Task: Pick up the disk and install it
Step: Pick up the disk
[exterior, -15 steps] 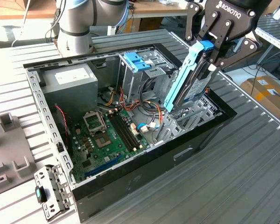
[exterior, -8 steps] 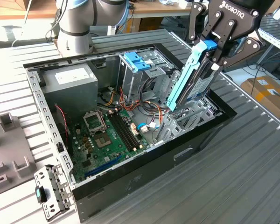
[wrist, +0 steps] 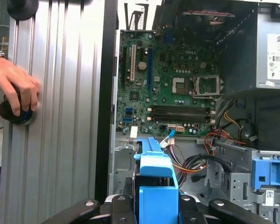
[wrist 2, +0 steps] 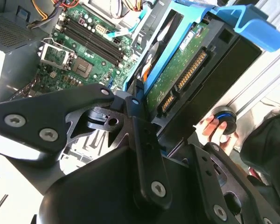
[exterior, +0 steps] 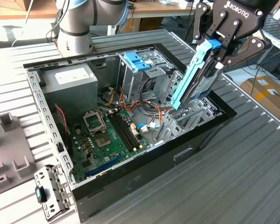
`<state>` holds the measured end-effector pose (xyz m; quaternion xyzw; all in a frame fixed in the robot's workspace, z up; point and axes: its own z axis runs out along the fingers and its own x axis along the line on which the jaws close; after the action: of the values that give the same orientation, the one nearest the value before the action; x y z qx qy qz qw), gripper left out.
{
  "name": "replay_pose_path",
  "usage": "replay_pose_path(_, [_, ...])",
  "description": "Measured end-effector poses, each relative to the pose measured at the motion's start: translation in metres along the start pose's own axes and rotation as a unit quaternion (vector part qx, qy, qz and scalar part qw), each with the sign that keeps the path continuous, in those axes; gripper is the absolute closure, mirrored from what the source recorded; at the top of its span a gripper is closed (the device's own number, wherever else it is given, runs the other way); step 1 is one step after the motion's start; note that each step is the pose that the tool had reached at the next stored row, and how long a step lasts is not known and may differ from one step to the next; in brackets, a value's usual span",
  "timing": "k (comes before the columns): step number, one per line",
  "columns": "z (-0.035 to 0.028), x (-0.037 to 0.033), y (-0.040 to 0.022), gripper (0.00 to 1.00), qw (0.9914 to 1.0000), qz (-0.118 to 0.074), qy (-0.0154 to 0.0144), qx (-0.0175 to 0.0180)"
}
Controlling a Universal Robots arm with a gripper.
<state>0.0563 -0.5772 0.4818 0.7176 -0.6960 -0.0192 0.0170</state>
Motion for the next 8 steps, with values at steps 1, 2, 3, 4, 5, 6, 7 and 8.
replay_pose_path(1, [0.0000, 0.0000, -0.0010, 0.64, 1.00000, 0.000, 0.0000, 0.0000])
replay_pose_path(2, [-0.0001, 0.0001, -0.0027, 0.64, 1.00000, 0.000, 0.0000, 0.0000])
replay_pose_path(3, [-0.0001, 0.0001, -0.0039, 0.64, 1.00000, 0.000, 0.0001, 0.0000])
replay_pose_path(4, [-0.0002, 0.0001, -0.0050, 0.64, 1.00000, 0.000, 0.0001, 0.0000])
replay_pose_path(5, [-0.0002, 0.0002, -0.0071, 0.64, 1.00000, 0.000, 0.0002, 0.0000])
replay_pose_path(6, [-0.0003, 0.0003, -0.0085, 0.64, 1.00000, 0.000, 0.0002, 0.0000])
replay_pose_path(7, [-0.0003, 0.0003, -0.0096, 0.64, 1.00000, 0.000, 0.0002, 0.0000])
replay_pose_path(8, [-0.0004, 0.0003, -0.0113, 0.64, 1.00000, 0.000, 0.0003, 0.0000])
